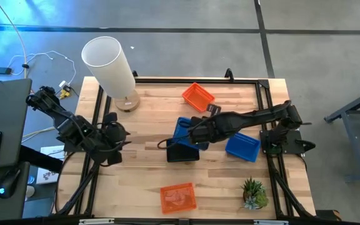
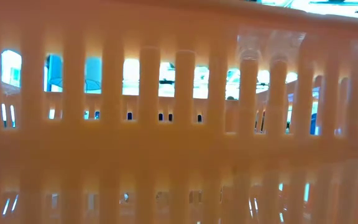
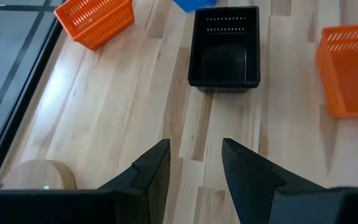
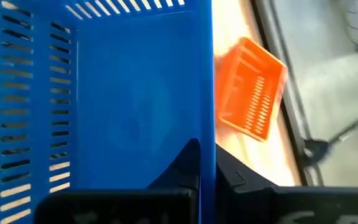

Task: Stack baskets by color
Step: Stack the left blue bin on the right blue bin

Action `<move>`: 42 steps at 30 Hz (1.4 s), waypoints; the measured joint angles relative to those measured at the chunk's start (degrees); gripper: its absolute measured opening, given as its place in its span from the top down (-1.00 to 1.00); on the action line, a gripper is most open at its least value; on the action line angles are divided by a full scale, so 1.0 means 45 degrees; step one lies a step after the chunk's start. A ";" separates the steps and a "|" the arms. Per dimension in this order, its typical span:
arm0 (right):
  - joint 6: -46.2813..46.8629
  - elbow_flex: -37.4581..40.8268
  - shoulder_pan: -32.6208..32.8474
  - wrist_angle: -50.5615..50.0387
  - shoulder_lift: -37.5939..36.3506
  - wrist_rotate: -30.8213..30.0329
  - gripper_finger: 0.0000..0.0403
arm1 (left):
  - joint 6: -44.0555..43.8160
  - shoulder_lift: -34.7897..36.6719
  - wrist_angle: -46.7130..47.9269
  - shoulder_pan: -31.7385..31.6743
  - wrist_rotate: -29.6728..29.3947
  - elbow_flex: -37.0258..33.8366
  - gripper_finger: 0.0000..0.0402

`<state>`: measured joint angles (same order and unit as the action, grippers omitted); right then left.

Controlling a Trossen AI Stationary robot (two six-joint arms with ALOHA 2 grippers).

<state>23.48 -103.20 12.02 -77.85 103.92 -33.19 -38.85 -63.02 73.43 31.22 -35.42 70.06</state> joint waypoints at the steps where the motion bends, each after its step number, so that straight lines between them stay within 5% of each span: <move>1: 0.0258 0.0000 0.0028 -0.0324 -0.0104 -0.0213 1.00 | 0.0000 0.0008 0.0004 0.0000 0.0004 0.0000 0.34; 8: 0.2163 0.0236 0.0250 -0.2311 -0.0778 -0.0874 1.00 | 0.0102 0.0018 -0.0001 -0.0010 -0.0001 0.0000 0.34; 15: 0.3659 0.3224 0.0261 -0.1867 -0.3090 -0.0592 1.00 | 0.0215 0.0018 -0.0006 -0.0010 -0.0001 0.0000 0.34; 29: 0.3644 0.8490 0.0246 -0.0228 -0.9186 0.2774 1.00 | 0.0248 0.0013 -0.0049 -0.0019 -0.0426 0.0000 0.34; 42: 0.3686 1.1608 0.0246 -0.0087 -1.1691 0.4249 1.00 | 0.0248 0.0008 -0.0080 -0.0015 -0.0606 0.0000 0.34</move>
<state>40.07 -50.96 13.13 -78.24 51.31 -14.07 -37.74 -62.98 73.07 31.16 -38.14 70.06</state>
